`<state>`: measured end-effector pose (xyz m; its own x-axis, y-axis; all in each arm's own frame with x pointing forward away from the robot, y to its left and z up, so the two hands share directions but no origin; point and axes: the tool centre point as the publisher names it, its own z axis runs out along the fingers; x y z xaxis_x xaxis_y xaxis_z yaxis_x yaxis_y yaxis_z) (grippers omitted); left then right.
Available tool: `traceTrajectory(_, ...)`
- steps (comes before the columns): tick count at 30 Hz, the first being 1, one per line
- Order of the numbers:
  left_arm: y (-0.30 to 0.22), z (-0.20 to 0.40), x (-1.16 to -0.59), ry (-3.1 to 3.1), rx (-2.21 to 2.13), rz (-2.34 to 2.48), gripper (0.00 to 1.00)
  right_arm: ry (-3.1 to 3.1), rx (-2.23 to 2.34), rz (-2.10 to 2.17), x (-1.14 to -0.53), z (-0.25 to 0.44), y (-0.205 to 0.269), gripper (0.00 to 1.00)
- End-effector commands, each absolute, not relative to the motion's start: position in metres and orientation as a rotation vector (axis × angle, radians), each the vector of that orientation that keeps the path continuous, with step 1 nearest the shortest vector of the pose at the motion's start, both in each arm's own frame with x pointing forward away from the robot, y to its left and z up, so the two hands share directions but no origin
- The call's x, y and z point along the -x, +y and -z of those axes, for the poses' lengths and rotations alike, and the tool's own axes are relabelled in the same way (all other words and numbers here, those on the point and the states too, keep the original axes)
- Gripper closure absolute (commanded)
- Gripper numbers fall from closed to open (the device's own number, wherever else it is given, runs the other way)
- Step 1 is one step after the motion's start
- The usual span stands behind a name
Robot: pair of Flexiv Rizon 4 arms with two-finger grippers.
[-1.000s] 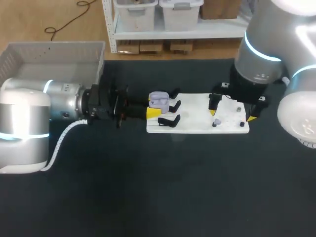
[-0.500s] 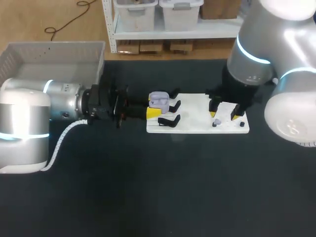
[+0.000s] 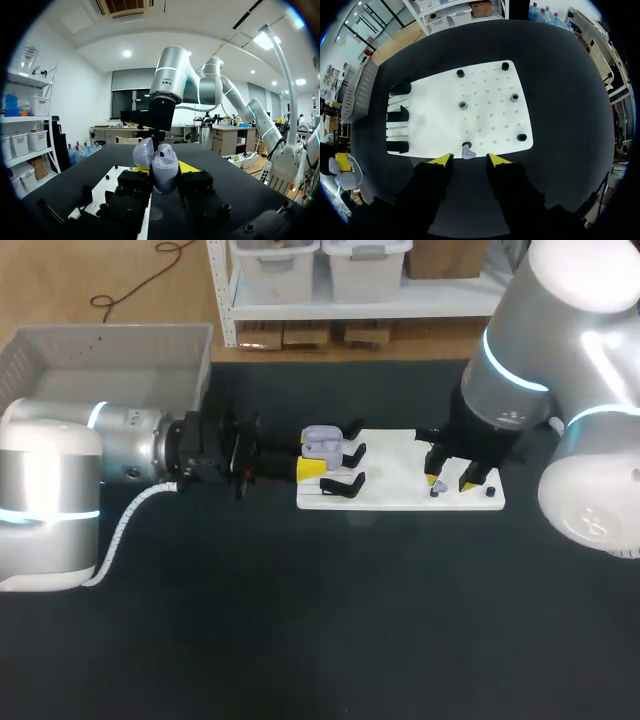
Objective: Pick up each earbud case from the left stands, insert the matching earbuds, close the lid, and place the case in the box.
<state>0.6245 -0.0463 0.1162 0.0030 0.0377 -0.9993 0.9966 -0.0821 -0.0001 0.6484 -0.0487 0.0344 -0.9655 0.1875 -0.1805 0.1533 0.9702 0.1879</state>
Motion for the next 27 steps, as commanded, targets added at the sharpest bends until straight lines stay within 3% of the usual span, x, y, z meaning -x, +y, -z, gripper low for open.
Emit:
traceTrajectory(1,-0.046,-0.116,-0.623,1.197,-1.295,1.246,1.00,2.907,-0.262,-0.266,-0.648,-0.029,-0.049,0.59)
traceTrajectory(8,-0.046,-0.116,-0.623,1.197,-1.295,1.246,1.00,2.899,-0.295,-0.276,-0.652,-0.024,-0.048,0.62)
traceTrajectory(15,-0.046,-0.116,-0.623,1.197,-1.295,1.246,1.00,2.891,-0.319,-0.281,-0.658,-0.023,-0.047,0.72)
traceTrajectory(27,-0.046,-0.116,-0.623,1.197,-1.295,1.246,1.00,2.908,-0.322,-0.281,-0.657,-0.018,-0.046,0.71)
